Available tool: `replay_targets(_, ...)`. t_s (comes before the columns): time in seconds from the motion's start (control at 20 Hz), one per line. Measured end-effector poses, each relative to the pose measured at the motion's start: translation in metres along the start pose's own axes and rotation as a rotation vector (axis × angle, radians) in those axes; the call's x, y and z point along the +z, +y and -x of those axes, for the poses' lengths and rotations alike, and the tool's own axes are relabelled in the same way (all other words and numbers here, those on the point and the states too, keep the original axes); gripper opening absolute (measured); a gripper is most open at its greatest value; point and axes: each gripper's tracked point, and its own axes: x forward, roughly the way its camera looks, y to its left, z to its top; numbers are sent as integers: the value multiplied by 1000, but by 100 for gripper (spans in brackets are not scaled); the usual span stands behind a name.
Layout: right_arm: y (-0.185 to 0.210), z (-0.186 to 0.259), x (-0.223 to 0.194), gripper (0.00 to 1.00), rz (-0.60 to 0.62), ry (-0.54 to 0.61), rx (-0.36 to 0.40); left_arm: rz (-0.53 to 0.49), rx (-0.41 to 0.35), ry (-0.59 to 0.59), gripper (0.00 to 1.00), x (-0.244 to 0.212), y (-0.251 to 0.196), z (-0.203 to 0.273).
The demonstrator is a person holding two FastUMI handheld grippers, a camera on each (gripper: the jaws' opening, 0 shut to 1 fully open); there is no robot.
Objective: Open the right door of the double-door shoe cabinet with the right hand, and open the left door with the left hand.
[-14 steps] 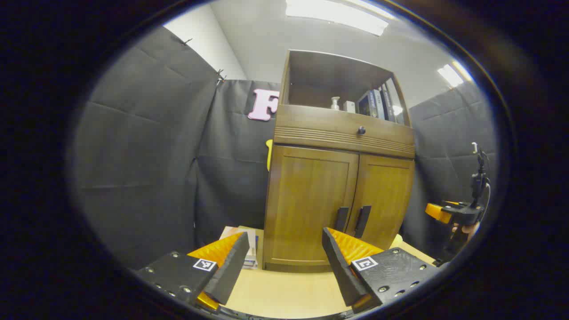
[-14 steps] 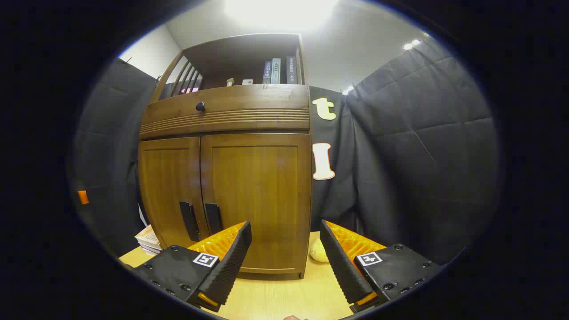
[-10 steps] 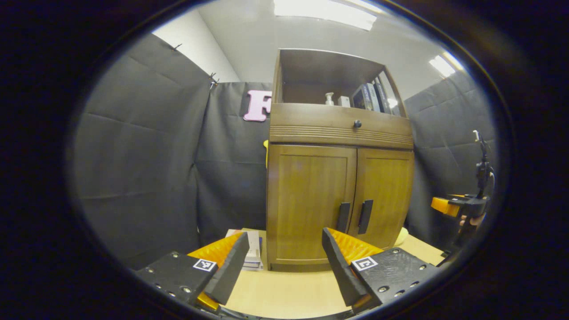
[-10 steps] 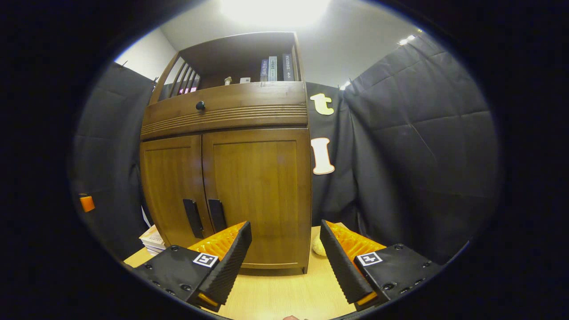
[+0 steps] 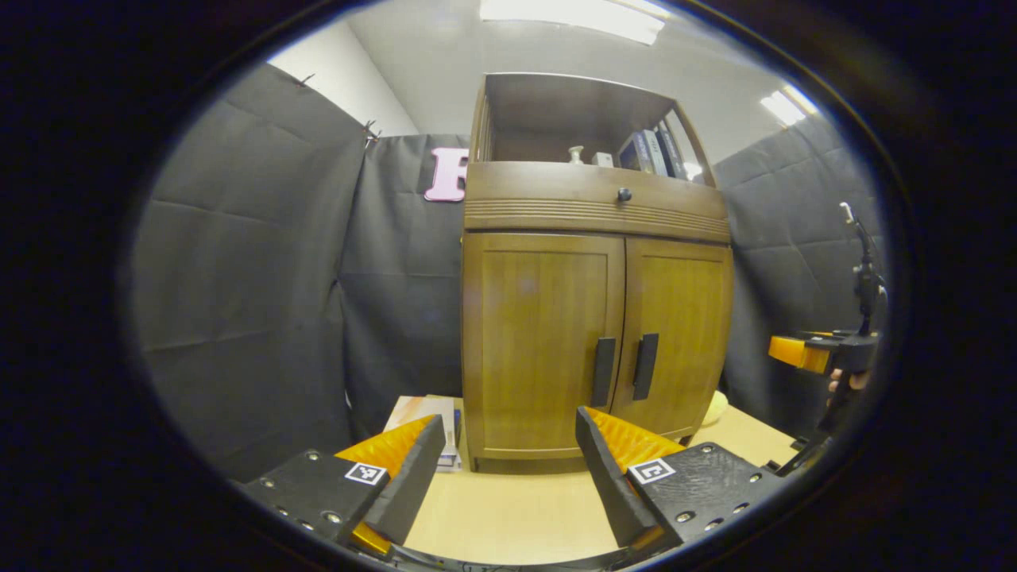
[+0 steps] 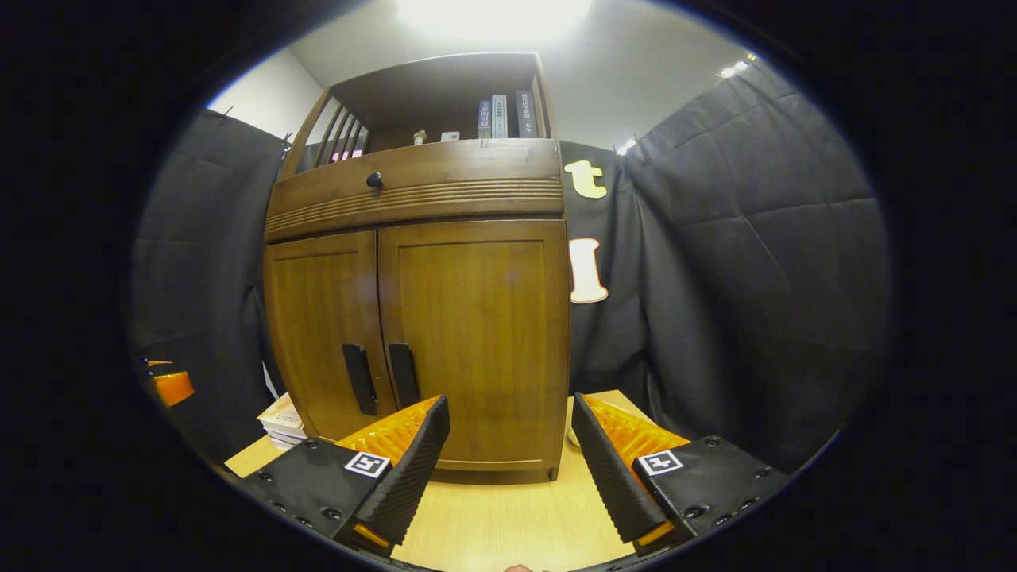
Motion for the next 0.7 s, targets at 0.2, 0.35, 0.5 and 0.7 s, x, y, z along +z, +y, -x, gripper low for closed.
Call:
replay_targets(0.2,12,-5,0,93,-10,4,19,15,28,17,94,-9,3,6)
replay_targets(0.35,23,-14,1,97,-10,12,41,34,39,29,94,-18,9,6)
replay_targets(0.5,35,-25,3,98,-13,16,60,56,42,52,94,-30,9,6)
replay_targets(0.7,58,-40,11,98,-13,5,96,50,37,76,94,-38,3,0)
